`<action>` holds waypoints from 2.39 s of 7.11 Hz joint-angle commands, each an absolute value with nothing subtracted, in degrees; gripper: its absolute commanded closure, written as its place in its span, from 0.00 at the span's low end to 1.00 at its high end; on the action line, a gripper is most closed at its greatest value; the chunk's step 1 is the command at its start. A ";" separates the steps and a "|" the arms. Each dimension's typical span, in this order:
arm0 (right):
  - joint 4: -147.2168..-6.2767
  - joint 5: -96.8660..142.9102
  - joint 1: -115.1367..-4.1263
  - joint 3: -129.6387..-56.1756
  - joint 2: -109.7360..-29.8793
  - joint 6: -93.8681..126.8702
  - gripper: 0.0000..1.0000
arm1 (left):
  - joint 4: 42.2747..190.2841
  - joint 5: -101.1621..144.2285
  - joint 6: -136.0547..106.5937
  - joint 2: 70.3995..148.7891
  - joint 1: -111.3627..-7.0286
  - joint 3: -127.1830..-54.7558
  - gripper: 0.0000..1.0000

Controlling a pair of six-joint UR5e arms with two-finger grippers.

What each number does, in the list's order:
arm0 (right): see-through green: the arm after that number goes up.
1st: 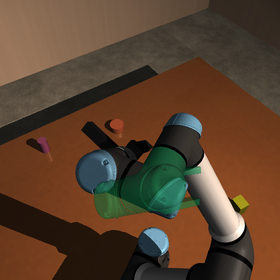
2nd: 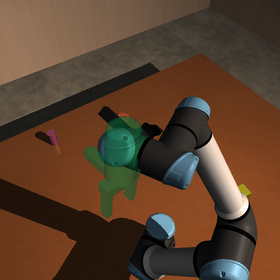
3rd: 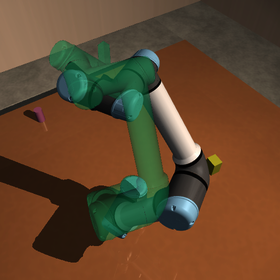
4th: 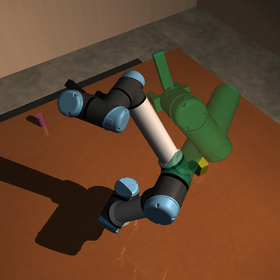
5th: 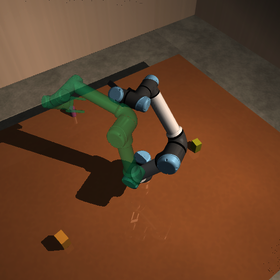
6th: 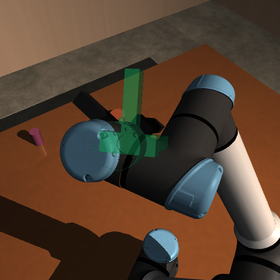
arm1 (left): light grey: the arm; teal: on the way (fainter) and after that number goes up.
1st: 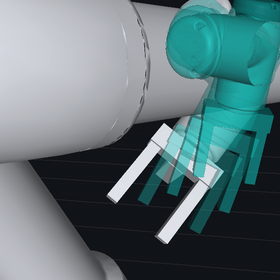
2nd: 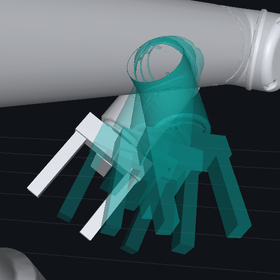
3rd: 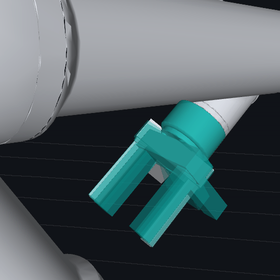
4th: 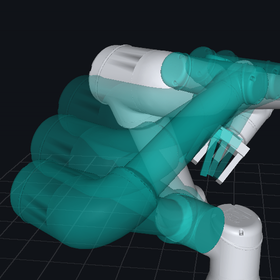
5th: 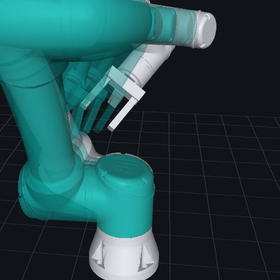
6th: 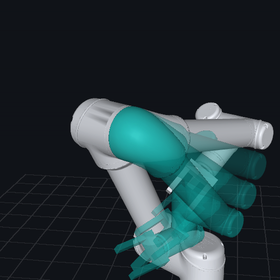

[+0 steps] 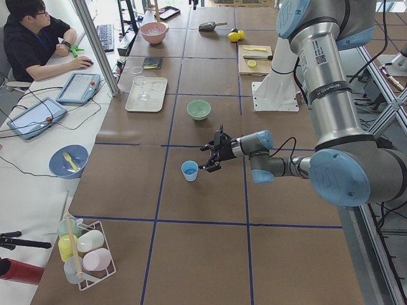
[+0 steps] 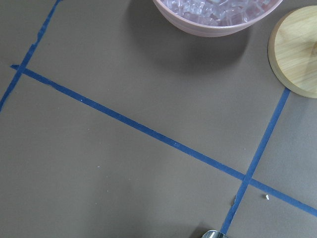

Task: Pour ice into bowl

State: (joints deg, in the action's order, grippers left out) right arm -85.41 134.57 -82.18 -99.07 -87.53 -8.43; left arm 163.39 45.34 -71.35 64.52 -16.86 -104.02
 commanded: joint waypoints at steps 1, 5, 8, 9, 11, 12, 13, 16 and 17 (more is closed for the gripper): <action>-85.43 134.56 -82.27 -99.05 -87.54 -8.44 0.00 | 163.39 41.23 -73.21 67.48 -14.50 -99.34 0.00; -85.34 134.39 -82.27 -98.88 -87.37 -8.44 0.00 | 163.39 39.21 -73.04 72.49 -14.50 -92.57 0.02; -85.43 134.38 -82.35 -98.79 -87.10 -8.35 0.00 | 163.48 39.46 -72.34 77.78 -14.85 -87.02 0.03; -85.43 134.30 -82.35 -98.79 -86.93 -8.35 0.00 | 163.56 39.64 -72.25 77.26 -16.07 -87.01 0.04; -85.43 133.86 -82.35 -98.70 -86.66 -8.35 0.00 | 163.48 39.64 -72.25 77.17 -19.33 -85.79 0.06; -85.43 133.86 -82.35 -98.70 -86.66 -8.35 0.00 | 163.39 39.64 -72.25 77.25 -19.77 -85.69 0.06; -85.43 133.86 -82.35 -98.70 -86.66 -8.35 0.00 | 163.21 39.55 -72.25 77.52 -19.78 -85.52 0.04; -85.43 133.86 -82.53 -98.70 -86.66 -8.35 0.00 | 163.21 39.64 -72.42 78.05 -19.78 -85.17 0.02; -85.43 133.86 -82.62 -98.70 -86.66 -8.35 0.00 | 163.21 39.64 -72.86 79.09 -20.04 -84.21 0.01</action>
State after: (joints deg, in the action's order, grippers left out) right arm -85.43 133.86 -82.52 -98.70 -86.66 -8.35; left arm 163.22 39.63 -72.47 78.22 -19.85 -85.03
